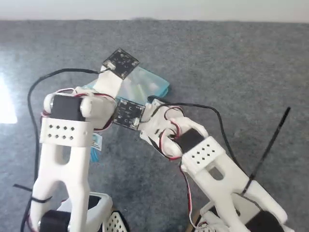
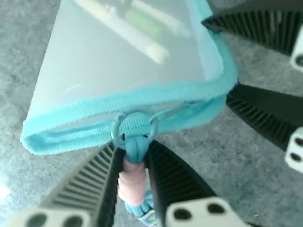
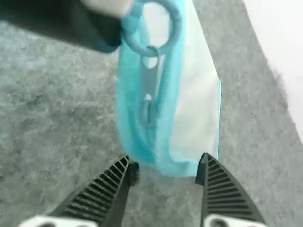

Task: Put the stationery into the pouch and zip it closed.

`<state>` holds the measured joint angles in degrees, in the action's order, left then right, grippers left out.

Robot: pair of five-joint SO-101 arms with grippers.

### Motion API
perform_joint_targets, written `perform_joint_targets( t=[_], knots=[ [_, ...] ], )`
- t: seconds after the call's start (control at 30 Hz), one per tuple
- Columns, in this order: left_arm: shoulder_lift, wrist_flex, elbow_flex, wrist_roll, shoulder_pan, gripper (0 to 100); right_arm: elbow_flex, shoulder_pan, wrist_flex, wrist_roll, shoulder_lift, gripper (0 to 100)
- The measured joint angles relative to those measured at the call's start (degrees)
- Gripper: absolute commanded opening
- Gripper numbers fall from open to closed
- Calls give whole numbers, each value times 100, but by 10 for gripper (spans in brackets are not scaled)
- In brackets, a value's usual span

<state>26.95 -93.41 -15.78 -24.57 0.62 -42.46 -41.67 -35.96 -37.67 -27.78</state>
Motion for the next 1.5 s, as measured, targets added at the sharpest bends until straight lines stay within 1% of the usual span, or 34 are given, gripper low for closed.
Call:
perform_joint_targets(
  t=[0.13, 0.33, 0.4, 0.43, 0.63, 0.77, 0.87, 1.1, 1.2, 1.3, 1.4, 1.5],
  knots=[
    [0, 0, 0, -123, -229, 11, 290, -114, 53, -53, 202, 81],
    [0, 0, 9, -167, -343, 11, 431, -176, 334, -53, 343, 62],
    [0, 0, 9, -167, -378, 11, 431, -211, 404, -53, 352, 7],
    [0, 0, 9, -167, -396, 11, 431, -211, 440, -53, 352, 5],
    [0, 0, 9, -185, -396, 11, 431, -211, 527, -53, 369, 7],
    [0, 0, -35, -211, -343, 11, 431, -88, 510, -62, 369, 7],
    [9, 246, -35, -246, -352, 11, 440, -79, 352, -62, 369, 7],
    [9, 1125, -44, -255, -1011, 11, 519, -18, 141, -62, 369, 7],
    [9, 1266, -44, -202, -1152, 11, 484, -26, 149, -105, 369, 7],
    [9, 1257, -44, -202, -1108, 11, 448, -18, 158, -35, 369, 7],
    [9, 1055, -44, -211, -844, 11, 448, -26, 114, 229, 343, 17],
    [0, 633, 141, -334, -448, 11, 448, -26, -237, 519, 79, 79]
  ],
)
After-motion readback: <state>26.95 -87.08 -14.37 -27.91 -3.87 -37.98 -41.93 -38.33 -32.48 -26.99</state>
